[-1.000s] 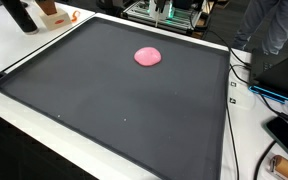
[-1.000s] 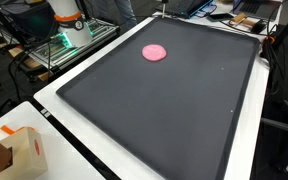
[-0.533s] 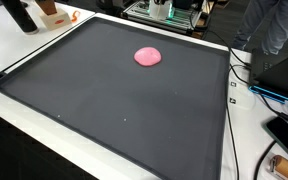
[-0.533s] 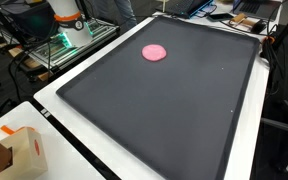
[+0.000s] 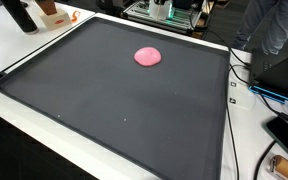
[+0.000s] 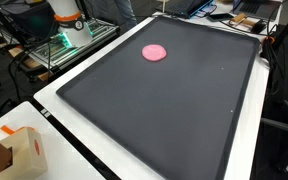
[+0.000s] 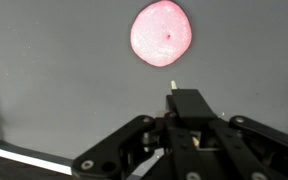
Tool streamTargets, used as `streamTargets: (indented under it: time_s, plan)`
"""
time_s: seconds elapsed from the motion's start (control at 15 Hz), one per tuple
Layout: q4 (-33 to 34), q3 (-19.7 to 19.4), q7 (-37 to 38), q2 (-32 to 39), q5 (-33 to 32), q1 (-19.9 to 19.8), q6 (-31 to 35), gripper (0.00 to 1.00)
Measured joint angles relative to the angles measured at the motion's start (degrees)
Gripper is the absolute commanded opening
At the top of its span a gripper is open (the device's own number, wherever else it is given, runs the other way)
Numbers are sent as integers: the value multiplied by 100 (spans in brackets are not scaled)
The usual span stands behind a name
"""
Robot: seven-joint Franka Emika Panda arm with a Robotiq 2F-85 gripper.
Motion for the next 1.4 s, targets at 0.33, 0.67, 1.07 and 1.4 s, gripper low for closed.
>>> streamTargets:
  time_s: [0.33, 0.67, 1.07, 1.4]
  plan:
    - [-8, -13, -48, 73, 89, -46, 30, 3]
    - [-170, -118, -431, 336, 528, -182, 301, 3]
    - [-467, -265, -640, 750, 711, -364, 819, 3]
    - [-618, -349, -705, 1052, 783, -461, 1268, 3]
